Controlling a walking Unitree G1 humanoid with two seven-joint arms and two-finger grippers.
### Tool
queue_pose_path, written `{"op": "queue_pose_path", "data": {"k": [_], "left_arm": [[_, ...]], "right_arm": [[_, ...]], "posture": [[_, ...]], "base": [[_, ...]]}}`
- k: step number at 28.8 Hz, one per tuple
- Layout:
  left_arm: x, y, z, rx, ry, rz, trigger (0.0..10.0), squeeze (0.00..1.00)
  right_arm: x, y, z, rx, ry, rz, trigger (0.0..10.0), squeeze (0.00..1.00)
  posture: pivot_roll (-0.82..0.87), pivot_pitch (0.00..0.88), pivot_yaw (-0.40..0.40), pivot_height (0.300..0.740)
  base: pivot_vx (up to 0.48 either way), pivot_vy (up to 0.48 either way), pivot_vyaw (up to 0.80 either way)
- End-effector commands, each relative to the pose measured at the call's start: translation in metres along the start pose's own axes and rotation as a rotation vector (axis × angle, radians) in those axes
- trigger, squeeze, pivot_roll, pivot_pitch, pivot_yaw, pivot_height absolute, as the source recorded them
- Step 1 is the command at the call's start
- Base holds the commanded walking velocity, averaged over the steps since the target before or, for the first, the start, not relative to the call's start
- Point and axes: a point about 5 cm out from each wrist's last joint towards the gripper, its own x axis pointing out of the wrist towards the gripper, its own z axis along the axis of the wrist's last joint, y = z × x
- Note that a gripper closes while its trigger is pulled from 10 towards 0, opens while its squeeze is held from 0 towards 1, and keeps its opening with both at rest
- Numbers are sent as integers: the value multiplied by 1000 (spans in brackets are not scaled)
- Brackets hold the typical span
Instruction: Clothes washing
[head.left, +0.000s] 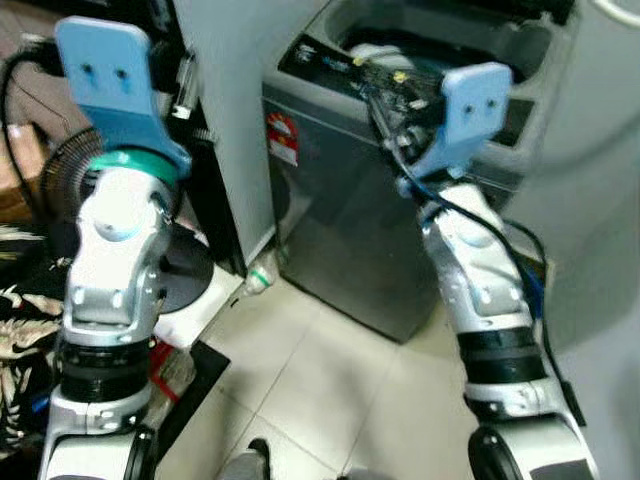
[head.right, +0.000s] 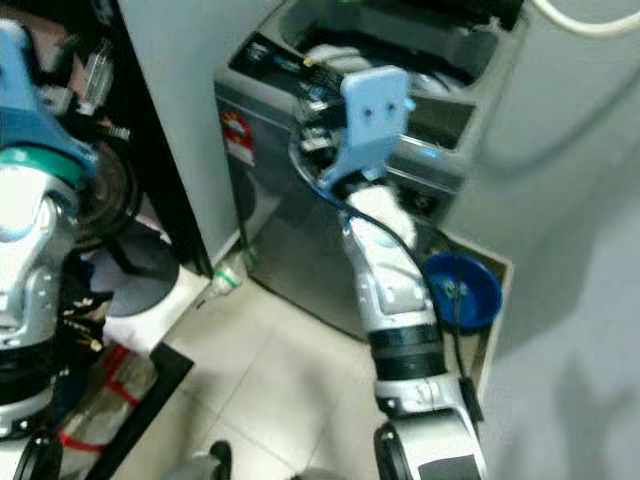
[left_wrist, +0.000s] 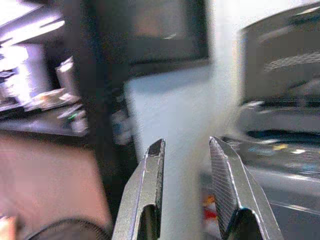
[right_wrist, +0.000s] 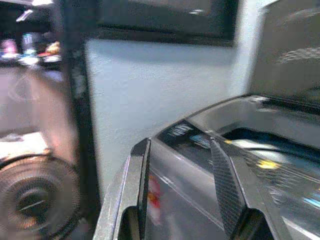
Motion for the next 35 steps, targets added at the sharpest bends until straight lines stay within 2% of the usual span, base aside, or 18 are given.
{"op": "queue_pose_path", "data": {"k": [1,35], "left_arm": [[-1,0,-2,6,11,3,10000,0],[-1,-4,-4,0,14,-6,10000,0]], "right_arm": [[-2,6,-3,12,11,20,10000,0],[-3,7,-5,24,16,27,10000,0]], "posture": [[55,38,1,740],[53,42,1,740]], "base": [[0,0,800],[0,0,800]]}}
